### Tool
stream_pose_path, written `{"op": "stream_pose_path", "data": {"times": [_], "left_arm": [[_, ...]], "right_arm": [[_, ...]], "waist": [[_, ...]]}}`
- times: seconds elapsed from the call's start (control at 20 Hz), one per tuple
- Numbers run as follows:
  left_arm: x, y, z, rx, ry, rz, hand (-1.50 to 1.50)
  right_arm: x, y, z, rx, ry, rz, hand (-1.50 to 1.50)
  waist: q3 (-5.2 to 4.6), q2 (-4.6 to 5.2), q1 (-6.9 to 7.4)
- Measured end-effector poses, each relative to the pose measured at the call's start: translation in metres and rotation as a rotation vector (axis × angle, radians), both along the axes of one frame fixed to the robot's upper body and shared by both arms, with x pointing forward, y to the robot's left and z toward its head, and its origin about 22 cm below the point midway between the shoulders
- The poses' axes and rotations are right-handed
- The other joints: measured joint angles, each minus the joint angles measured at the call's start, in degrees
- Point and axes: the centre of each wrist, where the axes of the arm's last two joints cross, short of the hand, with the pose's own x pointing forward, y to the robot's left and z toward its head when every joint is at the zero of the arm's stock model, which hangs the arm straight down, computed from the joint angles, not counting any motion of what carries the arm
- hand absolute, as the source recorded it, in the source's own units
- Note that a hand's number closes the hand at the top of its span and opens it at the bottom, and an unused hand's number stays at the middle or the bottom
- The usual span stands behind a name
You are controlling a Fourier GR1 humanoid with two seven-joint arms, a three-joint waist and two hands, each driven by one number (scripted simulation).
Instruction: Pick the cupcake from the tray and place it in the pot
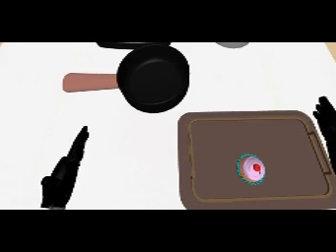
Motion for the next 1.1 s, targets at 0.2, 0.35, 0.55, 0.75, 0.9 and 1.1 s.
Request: {"op": "stream_pose_path", "data": {"times": [0.2,0.35,0.55,0.75,0.9,1.1], "left_arm": [[0.024,0.002,0.035,-0.038,-0.087,0.045,0.0],[0.043,0.012,0.066,-0.055,-0.154,0.106,0.0],[0.059,0.017,0.101,-0.093,-0.17,0.149,0.0],[0.063,0.021,0.127,-0.106,-0.164,0.169,0.0],[0.066,0.023,0.133,-0.111,-0.161,0.173,0.0],[0.066,0.031,0.135,-0.111,-0.161,0.182,0.0]], "right_arm": [[0.009,-0.009,0.015,0.009,-0.093,0.0,1.5],[0.013,-0.028,0.044,-0.116,-0.184,0.03,1.5],[0.001,-0.038,0.026,-0.227,-0.245,-0.058,-1.5],[-0.021,-0.035,0.012,-0.205,-0.376,-0.037,-1.5],[-0.032,-0.036,0.026,-0.214,-0.427,0.012,-1.5],[-0.044,-0.034,0.061,-0.257,-0.369,0.114,-1.5]], "waist": [[0.89,-1.28,0.06],[0.71,-1.6,0.13],[1.0,-1.73,0.04],[1.12,-1.88,-0.28],[1.11,-1.87,-0.31],[1.04,-1.91,-0.42]]}}
